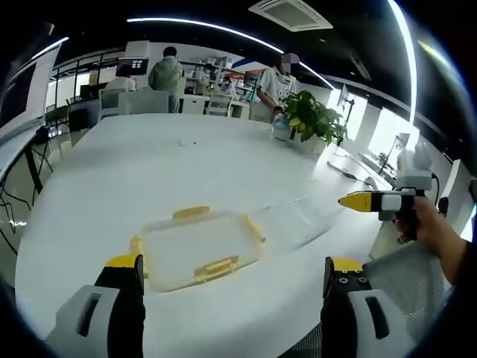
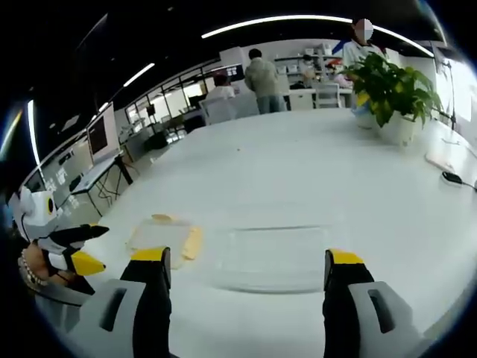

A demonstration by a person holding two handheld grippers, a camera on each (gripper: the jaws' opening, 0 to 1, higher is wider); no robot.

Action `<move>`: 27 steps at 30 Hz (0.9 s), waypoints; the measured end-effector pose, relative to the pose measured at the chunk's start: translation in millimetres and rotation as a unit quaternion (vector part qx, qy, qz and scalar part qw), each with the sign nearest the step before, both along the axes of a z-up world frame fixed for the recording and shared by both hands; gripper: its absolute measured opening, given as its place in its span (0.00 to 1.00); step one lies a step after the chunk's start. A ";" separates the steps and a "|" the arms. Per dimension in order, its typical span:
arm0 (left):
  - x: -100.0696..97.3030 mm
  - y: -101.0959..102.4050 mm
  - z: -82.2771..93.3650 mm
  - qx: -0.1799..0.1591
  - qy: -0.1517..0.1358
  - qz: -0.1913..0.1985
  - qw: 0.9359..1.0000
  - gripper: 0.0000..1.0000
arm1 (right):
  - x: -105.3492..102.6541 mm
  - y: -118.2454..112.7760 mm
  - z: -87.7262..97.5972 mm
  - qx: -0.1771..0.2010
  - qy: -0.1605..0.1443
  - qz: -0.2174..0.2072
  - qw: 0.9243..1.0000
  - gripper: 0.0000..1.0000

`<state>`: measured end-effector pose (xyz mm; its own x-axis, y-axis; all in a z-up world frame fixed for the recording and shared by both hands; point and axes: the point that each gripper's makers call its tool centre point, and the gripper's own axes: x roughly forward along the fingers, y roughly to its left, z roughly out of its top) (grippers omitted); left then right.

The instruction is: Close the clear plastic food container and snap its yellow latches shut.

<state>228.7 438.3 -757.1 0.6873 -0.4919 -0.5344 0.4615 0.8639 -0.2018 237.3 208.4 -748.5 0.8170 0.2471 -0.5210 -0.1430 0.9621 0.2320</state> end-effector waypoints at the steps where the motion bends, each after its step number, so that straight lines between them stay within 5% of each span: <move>1: 0.0 0.1 0.0 -0.001 0.000 0.000 1.000 0.99 | -0.1 -0.1 0.0 -0.001 0.000 0.000 1.000 0.82; 27: -2.0 1.2 -0.5 -0.004 0.006 0.002 1.000 0.99 | -1.6 -0.5 -1.8 -0.004 0.005 0.002 1.000 0.81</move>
